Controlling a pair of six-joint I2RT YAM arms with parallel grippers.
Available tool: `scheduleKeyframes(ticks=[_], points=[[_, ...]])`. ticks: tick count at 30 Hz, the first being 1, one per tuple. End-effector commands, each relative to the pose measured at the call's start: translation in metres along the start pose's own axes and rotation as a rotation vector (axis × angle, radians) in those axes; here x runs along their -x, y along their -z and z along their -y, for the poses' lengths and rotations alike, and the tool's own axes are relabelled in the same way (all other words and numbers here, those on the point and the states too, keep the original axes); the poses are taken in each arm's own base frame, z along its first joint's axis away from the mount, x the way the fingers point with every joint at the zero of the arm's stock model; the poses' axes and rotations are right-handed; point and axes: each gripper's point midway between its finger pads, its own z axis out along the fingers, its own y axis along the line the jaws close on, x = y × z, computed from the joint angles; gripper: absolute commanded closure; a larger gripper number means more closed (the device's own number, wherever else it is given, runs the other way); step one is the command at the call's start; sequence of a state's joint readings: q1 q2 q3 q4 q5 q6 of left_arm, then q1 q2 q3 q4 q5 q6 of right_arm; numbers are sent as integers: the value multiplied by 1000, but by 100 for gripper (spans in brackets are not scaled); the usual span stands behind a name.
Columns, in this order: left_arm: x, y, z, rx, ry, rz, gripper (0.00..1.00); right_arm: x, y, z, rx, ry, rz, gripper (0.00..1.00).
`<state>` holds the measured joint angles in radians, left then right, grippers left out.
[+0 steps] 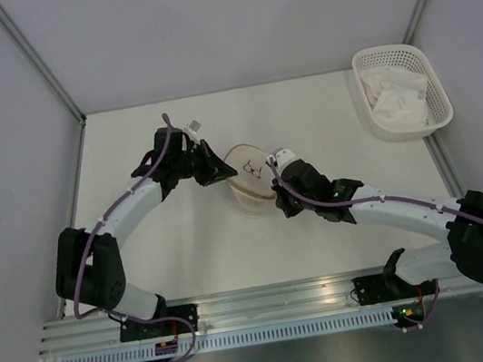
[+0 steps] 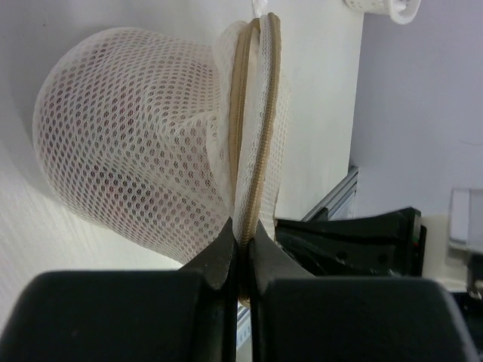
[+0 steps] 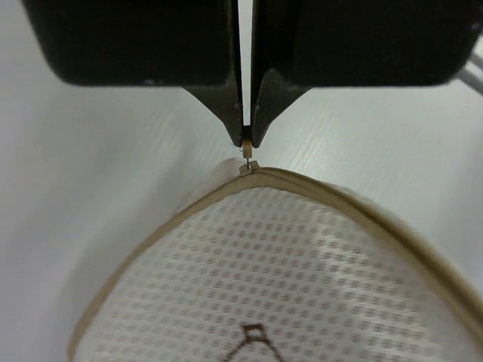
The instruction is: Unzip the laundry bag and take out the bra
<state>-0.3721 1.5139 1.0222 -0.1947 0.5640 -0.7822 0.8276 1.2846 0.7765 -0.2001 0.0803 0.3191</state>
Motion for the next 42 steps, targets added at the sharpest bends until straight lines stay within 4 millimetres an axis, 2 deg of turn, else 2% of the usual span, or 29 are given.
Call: scheduleKeyframes(ticks=[1,5,8,10,11,12,13,15,19,21,24,25,28,29,30,32,33,37,42], points=[[7,10,17,-65,-142,-50,96,-1,1,42,-252,-9,-3,99],[-2,4,8,-75,-135,-132,95,3,4,63,-381,-32,16,99],[-3,2,3,-67,-125,-140,94,7,6,66,-397,-44,33,100],[-2,1,2,-65,-124,-140,88,11,8,62,-368,-51,56,100],[-1,0,2,-62,-121,-137,76,12,8,57,-342,-54,59,99],[1,0,4,-62,-114,-128,35,15,10,56,-333,-61,76,100],[1,1,5,-63,-107,-126,19,15,10,56,-333,-66,78,100],[6,4,6,-47,-98,-90,1,16,12,58,-341,-68,81,99],[17,25,10,27,-70,29,0,13,12,59,-334,-78,67,100],[15,43,20,23,-37,95,1,13,10,53,-298,-80,73,100],[-9,57,34,-12,-21,111,0,15,8,33,-178,-71,79,100],[-21,57,38,-21,-20,90,0,16,9,20,-102,-67,76,99],[-46,68,36,-29,24,87,1,18,12,-1,21,-50,90,100],[-52,69,27,-9,43,103,0,17,15,-15,104,-42,78,100],[-55,79,34,-31,45,132,0,18,19,-26,169,-27,86,100],[-66,83,28,-24,76,143,0,17,27,-46,289,-10,72,100],[-71,88,33,-43,68,152,0,17,28,-51,316,-6,66,100],[-92,81,18,5,94,107,0,17,36,-75,458,14,52,100],[-110,71,20,25,124,71,0,16,48,-103,621,38,41,100]])
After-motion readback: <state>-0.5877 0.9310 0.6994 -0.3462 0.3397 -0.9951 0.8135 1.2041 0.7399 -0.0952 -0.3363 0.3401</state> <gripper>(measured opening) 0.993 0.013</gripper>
